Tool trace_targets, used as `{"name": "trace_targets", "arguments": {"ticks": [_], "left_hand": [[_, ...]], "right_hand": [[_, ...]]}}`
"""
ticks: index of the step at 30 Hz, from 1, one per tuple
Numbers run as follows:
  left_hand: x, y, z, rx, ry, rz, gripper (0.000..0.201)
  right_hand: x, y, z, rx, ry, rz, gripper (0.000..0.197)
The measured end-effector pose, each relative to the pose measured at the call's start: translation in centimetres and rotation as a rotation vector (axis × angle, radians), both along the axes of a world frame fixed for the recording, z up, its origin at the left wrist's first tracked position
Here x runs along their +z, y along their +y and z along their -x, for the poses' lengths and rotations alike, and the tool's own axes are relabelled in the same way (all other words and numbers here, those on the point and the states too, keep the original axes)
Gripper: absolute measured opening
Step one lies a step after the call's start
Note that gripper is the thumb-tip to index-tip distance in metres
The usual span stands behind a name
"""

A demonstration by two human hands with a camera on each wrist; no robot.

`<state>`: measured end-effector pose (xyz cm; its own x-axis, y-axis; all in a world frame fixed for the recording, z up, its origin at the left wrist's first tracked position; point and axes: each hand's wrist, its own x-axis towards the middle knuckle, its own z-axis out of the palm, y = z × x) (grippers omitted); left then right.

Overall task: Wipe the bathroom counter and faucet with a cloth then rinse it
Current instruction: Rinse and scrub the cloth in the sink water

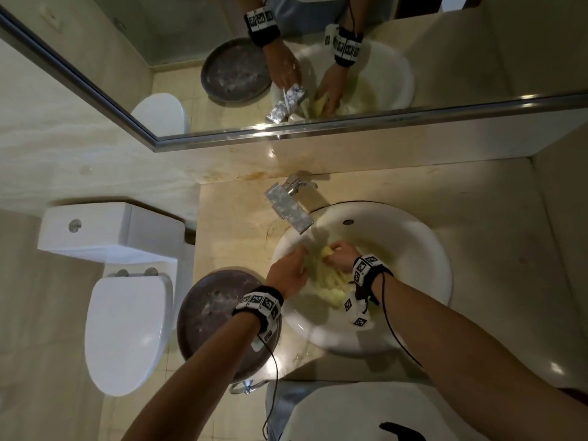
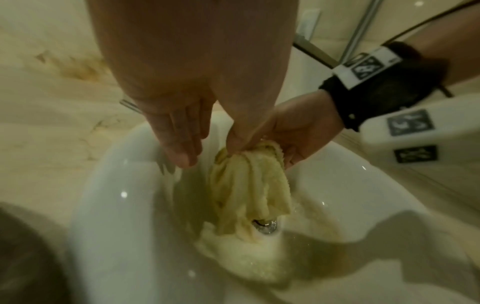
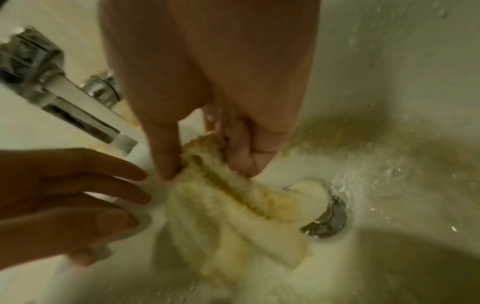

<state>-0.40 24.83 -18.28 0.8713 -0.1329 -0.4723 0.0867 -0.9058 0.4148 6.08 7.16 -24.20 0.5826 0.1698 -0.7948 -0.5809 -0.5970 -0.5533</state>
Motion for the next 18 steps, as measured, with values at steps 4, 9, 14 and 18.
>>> {"name": "trace_targets", "arguments": {"ticks": [4,9,14,18], "left_hand": [[-1.9,-1.7,-2.0,-0.017,0.125,0.063,0.033],[-3.8,-2.7,-3.4,-0.146,0.285,-0.044,0.060],[-4.9,-3.3,-3.9,-0.250,0.373,-0.215,0.073],[-4.3,-3.3,-4.3,-0.204,0.115,-0.238,0.041]], "right_hand": [[1.6,-1.2,-0.2,0.072,0.003,-0.273,0.044],[0.7,-4.3,-0.6,0.250,-0.040,-0.074,0.047],[-0.4,-6.2,-0.7,0.580,-0.176,0.220,0.016],[0.9,-7.3,-2.2,0.537,-0.308,0.395,0.034]]}}
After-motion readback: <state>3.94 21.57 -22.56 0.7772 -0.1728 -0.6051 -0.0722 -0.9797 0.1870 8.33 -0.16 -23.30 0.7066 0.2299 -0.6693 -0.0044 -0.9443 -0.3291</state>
